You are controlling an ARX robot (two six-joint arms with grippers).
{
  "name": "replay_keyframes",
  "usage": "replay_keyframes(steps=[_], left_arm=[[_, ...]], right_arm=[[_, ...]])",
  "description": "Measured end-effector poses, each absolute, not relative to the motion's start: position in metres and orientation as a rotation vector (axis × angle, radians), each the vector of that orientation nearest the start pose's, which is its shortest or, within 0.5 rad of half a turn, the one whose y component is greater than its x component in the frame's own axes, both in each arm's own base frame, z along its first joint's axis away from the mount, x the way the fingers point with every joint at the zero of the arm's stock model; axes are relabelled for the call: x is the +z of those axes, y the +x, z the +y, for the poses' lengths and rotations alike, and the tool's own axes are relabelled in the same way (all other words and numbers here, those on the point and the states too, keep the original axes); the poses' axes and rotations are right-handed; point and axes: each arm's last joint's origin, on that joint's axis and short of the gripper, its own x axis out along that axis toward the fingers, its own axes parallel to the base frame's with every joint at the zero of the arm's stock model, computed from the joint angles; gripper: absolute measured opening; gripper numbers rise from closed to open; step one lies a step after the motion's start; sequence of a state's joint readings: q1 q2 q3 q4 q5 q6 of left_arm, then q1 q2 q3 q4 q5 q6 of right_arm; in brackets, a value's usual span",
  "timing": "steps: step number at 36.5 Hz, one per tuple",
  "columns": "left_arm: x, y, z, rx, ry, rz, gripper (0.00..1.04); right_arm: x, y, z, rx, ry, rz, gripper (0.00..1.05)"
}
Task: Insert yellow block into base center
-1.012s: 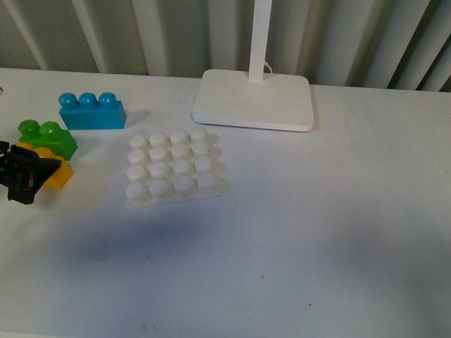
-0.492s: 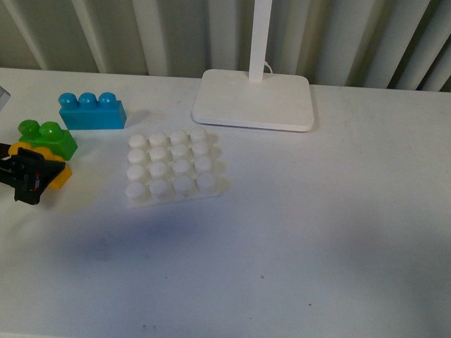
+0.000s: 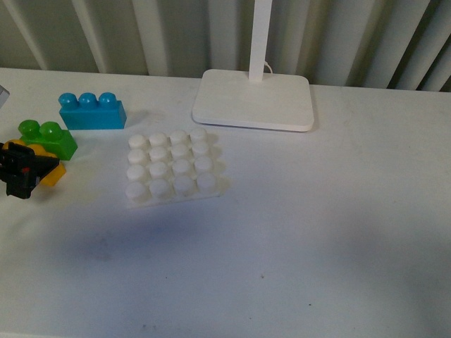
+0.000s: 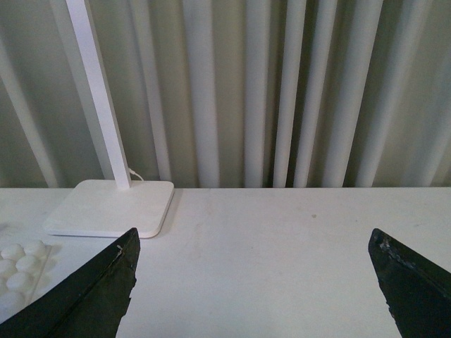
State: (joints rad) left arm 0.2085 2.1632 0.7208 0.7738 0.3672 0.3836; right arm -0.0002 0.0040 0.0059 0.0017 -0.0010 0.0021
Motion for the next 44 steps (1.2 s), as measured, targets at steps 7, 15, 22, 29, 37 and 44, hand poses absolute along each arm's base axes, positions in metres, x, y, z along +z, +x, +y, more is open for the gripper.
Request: replay_keyframes(steps=[7, 15, 22, 29, 37, 44], left_arm=[[0.033, 0.322, 0.057, -0.258, 0.149, 0.611, 0.66], [0.067, 0.305, 0.045, -0.186, 0.103, 0.581, 0.66], [0.097, 0.291, 0.013, -0.152, 0.076, 0.551, 0.66], [0.109, 0.294, -0.045, -0.133, 0.060, 0.575, 0.66], [0.108, 0.305, -0.093, -0.100, 0.050, 0.602, 0.66], [0.099, 0.310, -0.121, -0.056, 0.050, 0.622, 0.66]], right_arm=[[0.165, 0.098, 0.000, 0.001, 0.002, -0.004, 0.95], [0.165, 0.098, 0.000, 0.001, 0.002, -0.003, 0.95], [0.165, 0.098, 0.000, 0.001, 0.002, -0.003, 0.95], [0.165, 0.098, 0.000, 0.001, 0.002, -0.004, 0.95], [0.165, 0.098, 0.000, 0.001, 0.002, -0.003, 0.95], [0.165, 0.098, 0.000, 0.001, 0.002, -0.004, 0.95]])
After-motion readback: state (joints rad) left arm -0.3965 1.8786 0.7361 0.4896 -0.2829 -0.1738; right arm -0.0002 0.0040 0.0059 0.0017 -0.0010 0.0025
